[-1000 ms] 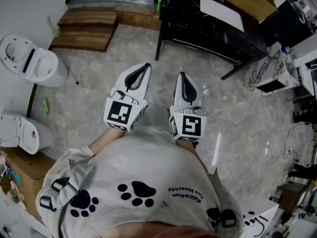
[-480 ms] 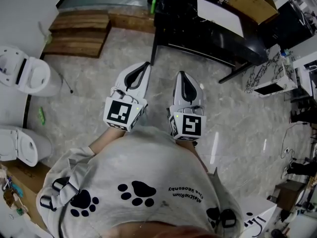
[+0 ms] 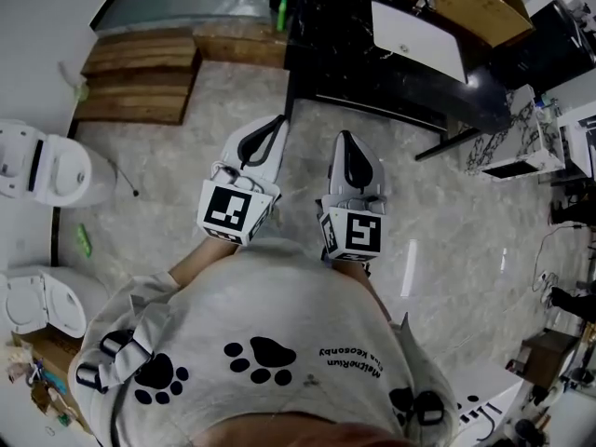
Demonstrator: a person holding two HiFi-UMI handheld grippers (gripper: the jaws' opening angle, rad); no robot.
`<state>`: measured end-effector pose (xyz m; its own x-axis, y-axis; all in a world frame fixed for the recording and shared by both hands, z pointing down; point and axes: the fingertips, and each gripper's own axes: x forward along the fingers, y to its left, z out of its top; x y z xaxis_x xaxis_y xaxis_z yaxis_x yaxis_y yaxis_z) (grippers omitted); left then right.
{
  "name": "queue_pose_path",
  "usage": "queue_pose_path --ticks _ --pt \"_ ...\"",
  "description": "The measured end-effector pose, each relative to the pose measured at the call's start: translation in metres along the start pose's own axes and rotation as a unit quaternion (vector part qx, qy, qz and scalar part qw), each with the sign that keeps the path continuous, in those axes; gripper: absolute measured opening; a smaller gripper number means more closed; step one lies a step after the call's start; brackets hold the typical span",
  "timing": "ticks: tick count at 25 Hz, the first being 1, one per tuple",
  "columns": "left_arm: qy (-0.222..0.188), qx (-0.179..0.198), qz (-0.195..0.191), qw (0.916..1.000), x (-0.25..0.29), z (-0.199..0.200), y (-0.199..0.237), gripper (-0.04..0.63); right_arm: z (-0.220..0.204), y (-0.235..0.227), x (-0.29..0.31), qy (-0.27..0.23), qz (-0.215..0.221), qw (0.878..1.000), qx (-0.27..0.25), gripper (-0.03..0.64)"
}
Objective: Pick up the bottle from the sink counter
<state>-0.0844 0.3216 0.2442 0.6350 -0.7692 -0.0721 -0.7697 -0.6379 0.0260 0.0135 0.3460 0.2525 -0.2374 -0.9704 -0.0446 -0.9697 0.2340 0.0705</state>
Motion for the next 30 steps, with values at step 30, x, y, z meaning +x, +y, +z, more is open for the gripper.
queue_pose_path --ticks 30 --pt "0.03 -0.024 -0.047 0.9982 0.097 -0.043 0.071 -0.002 -0.033 -0.028 0.109 0.039 -0.033 0.999 -0.01 0.002"
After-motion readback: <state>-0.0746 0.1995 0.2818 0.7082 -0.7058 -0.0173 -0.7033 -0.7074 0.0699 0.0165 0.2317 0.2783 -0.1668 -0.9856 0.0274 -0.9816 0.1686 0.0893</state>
